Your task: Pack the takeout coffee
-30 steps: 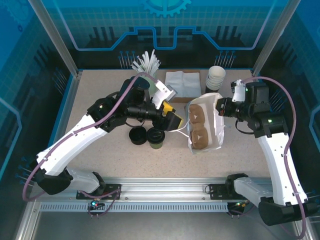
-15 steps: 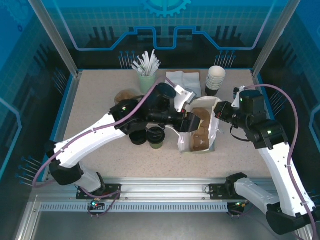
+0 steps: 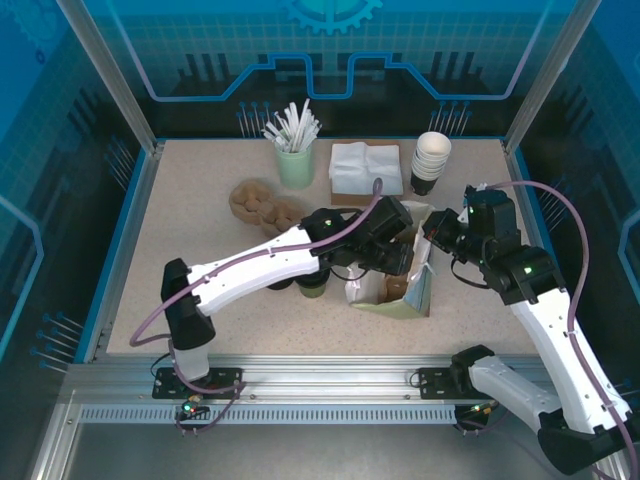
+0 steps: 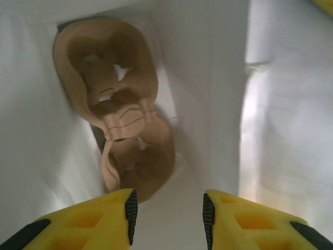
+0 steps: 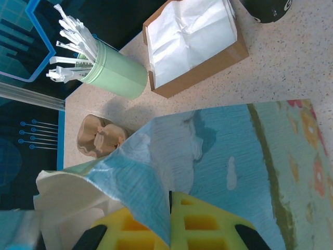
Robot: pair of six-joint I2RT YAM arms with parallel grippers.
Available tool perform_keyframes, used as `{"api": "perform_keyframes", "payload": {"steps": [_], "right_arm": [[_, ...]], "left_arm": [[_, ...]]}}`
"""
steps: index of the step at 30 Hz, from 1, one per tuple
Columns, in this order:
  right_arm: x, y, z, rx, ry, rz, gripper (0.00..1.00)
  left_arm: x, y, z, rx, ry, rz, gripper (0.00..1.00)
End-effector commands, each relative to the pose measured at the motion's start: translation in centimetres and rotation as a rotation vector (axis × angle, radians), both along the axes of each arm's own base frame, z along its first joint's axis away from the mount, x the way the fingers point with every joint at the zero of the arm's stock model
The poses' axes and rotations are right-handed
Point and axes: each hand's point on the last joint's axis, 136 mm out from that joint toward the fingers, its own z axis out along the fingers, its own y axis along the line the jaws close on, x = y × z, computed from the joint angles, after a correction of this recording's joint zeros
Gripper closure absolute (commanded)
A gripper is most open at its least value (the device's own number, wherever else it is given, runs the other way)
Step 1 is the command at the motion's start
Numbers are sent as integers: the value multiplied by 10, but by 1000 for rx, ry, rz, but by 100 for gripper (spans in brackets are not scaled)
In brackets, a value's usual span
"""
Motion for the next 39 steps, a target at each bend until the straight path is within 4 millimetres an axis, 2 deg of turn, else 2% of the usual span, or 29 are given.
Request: {"api": "perform_keyframes", "payload": {"steps": [1,10,19,28,39], "right_arm": [[1,2,4,41,-26,-26,100],[-3,2,-2,59,-20,-35,100],[-4,10,-4,91,-17,0,100],[-11,16,3,95,-28,53,100],[-16,19,1,116,-36,79,100]], "left_arm": [[2,8,-11,60,33,62,60],[0,1,-42,103,95,69,62],[-7,-15,-53,52,150,-28,61],[0,-2,-73,76,181,22,62],[-1,-6,-112,118,228,12,63]]}}
